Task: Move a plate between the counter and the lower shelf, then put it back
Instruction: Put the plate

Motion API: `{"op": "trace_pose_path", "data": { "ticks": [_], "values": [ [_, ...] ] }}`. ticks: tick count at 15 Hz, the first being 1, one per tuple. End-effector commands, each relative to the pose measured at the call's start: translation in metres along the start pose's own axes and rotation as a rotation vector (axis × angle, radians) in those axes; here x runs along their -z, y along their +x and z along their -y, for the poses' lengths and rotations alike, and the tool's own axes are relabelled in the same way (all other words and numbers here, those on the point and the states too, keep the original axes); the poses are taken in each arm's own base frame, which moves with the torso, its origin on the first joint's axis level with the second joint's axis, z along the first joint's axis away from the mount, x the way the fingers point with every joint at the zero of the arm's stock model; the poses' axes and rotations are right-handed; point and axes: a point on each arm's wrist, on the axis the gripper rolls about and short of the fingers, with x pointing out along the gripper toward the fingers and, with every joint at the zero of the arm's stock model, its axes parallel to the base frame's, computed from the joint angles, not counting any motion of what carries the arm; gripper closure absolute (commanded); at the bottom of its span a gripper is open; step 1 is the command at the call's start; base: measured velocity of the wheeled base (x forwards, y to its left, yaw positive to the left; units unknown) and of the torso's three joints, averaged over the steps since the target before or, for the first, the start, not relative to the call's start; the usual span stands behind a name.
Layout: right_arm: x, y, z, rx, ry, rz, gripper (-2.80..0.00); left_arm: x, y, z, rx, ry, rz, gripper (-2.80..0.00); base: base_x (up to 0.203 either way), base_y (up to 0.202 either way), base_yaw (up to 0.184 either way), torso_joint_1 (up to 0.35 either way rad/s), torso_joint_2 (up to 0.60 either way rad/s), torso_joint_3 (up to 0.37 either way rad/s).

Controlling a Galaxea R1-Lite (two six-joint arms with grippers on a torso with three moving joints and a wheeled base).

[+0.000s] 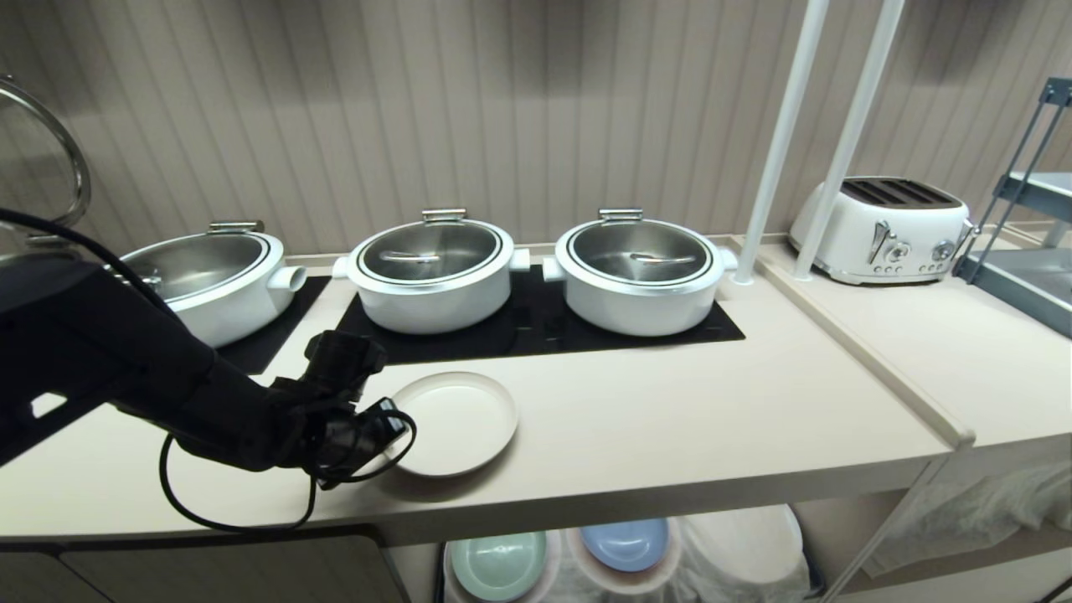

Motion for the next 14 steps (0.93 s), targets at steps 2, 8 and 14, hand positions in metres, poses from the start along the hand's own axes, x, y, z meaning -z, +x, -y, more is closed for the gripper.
{"op": "trace_pose_path", "data": {
  "ticks": [2,8,14],
  "values": [
    [0.0001,0.0,0.0,0.0,-0.001,-0.001,0.0,0.0002,-0.0007,0.0005,0.002,-0.004,0.003,0.0,0.0,0.0,0.0,0.0,0.0,0.0],
    [-0.0001,0.0,0.0,0.0,-0.001,0.001,0.0,0.0009,-0.0002,-0.0003,-0.001,-0.003,0.0,0.0,0.0,0.0,0.0,0.0,0.0,0.0],
    [0.0,0.0,0.0,0.0,-0.001,0.0,0.0,0.0023,-0.0003,0.0002,-0.002,-0.001,0.0,-2.8,0.0,0.0,0.0,0.0,0.0,0.0]
  ]
}}
